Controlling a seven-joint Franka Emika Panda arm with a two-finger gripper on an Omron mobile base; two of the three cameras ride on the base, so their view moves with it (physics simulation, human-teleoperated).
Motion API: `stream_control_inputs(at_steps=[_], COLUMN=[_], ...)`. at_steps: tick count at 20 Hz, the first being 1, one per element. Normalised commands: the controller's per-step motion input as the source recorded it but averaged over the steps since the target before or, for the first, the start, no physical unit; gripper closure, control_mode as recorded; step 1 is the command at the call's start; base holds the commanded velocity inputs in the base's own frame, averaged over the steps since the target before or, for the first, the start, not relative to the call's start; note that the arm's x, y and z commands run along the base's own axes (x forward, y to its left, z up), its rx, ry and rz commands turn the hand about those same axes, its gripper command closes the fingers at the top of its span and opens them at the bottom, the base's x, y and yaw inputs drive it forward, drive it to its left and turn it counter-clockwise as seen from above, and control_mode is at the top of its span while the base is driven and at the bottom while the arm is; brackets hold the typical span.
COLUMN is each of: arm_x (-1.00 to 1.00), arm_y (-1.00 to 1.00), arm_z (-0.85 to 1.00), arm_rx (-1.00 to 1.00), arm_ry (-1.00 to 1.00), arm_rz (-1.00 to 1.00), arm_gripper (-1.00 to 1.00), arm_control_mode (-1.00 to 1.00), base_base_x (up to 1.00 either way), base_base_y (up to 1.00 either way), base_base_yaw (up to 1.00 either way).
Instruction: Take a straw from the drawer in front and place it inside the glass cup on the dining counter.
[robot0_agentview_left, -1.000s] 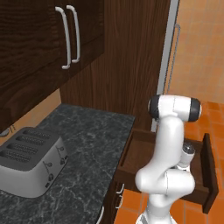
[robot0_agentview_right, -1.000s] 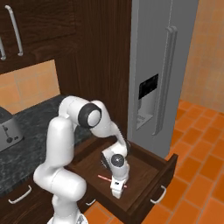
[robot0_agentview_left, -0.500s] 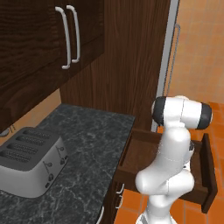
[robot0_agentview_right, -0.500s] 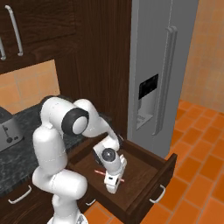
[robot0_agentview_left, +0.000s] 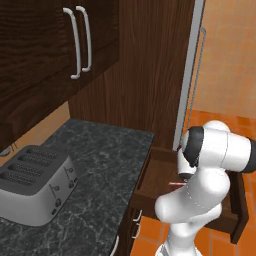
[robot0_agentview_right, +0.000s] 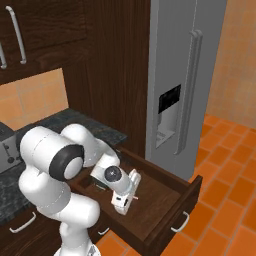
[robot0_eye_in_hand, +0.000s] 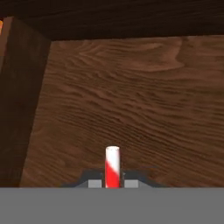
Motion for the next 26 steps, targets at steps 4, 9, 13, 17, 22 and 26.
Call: stream_control_inputs(at_steps=[4,9,13,17,22,26], arm_x=[0.53,0.29,0.34,0.22,0.04,0.09], arm_y=[0.24,0.49,0.10,0.00,-0.15,-0.37], arm_z=[1.00,1.00,1.00,1.00,1.00,1.00], arm_rx=[0.12,0.01,0.05,0.06,0.05,0.02], arm_ry=[0.28,0.31,0.15,0.08,0.04,0.00], arm_rz=[-0.03,0.00,0.00,0.00,-0.01,-0.03], arm_gripper=[1.00,1.00,1.00,1.00,1.00,1.00], arm_control_mode=[-1.00,-1.00,-1.00,-1.00,-1.00,-1.00], base_base_x=[0.00,0.00,0.00,0.00,0.00,0.00], base_base_y=[0.00,0.00,0.00,0.00,0.00,0.00], base_base_yaw=[0.00,0.00,0.00,0.00,0.00,0.00])
